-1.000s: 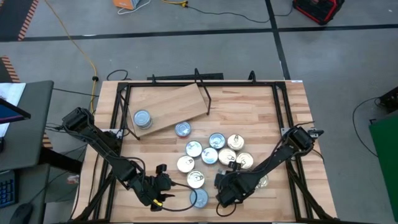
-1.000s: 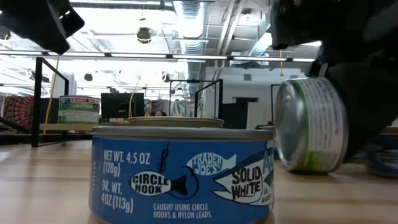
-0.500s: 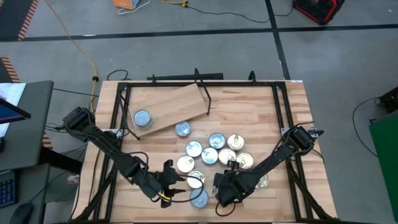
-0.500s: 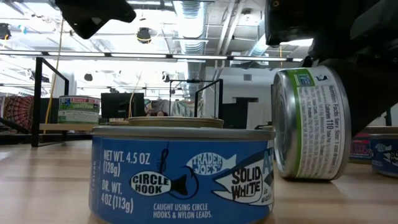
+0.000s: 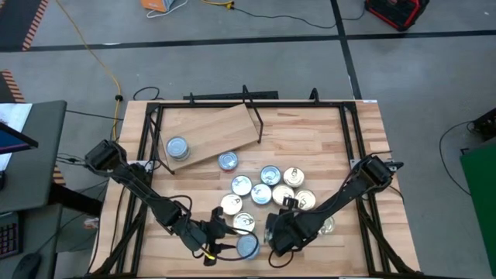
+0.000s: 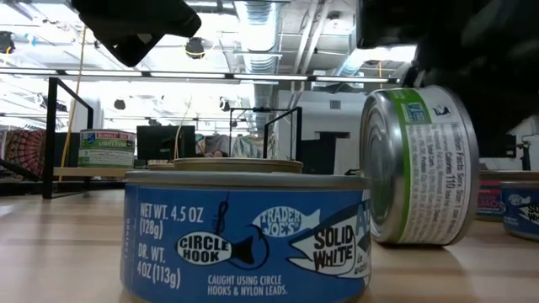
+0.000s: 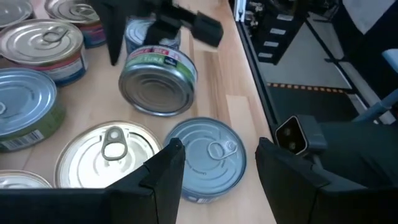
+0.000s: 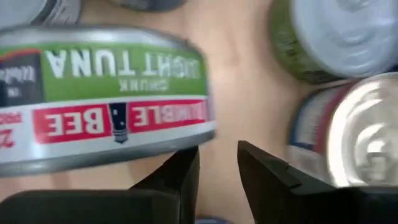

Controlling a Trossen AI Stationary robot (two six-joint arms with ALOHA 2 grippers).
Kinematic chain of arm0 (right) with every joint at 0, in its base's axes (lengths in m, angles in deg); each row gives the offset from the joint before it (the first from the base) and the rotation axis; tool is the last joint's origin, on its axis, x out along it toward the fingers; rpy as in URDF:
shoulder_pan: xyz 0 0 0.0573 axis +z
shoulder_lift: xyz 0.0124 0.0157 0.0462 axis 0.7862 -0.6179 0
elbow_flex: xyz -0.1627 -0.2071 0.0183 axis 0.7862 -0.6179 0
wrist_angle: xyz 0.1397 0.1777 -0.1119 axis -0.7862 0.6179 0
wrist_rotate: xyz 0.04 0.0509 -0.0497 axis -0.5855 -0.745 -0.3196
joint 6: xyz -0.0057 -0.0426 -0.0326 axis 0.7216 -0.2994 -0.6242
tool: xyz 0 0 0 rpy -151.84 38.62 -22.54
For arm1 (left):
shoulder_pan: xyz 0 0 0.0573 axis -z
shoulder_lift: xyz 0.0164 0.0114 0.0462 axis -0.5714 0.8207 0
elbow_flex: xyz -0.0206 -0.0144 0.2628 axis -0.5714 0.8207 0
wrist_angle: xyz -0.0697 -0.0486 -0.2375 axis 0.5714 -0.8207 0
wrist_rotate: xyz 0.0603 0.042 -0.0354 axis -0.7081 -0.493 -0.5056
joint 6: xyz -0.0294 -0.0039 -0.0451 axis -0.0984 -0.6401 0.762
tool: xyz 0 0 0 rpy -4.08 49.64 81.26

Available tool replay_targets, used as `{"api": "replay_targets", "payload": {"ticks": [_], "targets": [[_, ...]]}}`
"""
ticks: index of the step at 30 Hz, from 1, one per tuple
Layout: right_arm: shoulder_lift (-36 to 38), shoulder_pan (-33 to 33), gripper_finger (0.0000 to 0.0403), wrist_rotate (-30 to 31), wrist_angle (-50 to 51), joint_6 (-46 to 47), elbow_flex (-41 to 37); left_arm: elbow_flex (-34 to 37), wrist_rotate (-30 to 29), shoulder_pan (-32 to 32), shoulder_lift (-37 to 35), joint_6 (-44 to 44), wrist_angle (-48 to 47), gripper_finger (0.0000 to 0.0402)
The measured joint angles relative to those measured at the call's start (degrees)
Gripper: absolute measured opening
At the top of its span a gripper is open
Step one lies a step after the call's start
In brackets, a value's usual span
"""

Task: Stack canned seafood by type on shelf
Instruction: Stack the green white tuna can on top of the green white tuna can on the shelf

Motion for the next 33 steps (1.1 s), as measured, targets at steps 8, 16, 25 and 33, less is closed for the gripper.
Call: {"api": "replay_targets", "payload": {"ticks": [8, 16, 25, 33], "targets": [[6.3, 0.4, 0.0146, -0.3, 2.6, -4.8, 0.0, 0.0, -0.2, 0.0, 0.0, 1.9, -0.1, 0.0188], [13.4, 2.4, 0.0207, -1.8, 2.3, -23.2, 0.1, 0.0, -5.8, 0.2, 0.0, -0.5, -0.4, 0.0188], [13.2, 2.0, 0.0341, -3.7, -6.9, -45.5, 0.1, 0.0, -7.1, 1.0, 0.0, -2.6, -0.4, 0.0190], [9.6, -0.1, 0.0348, -6.8, -7.8, -52.1, 0.9, 0.1, -3.3, 1.6, 0.0, -1.1, -1.9, 0.0190]]}}
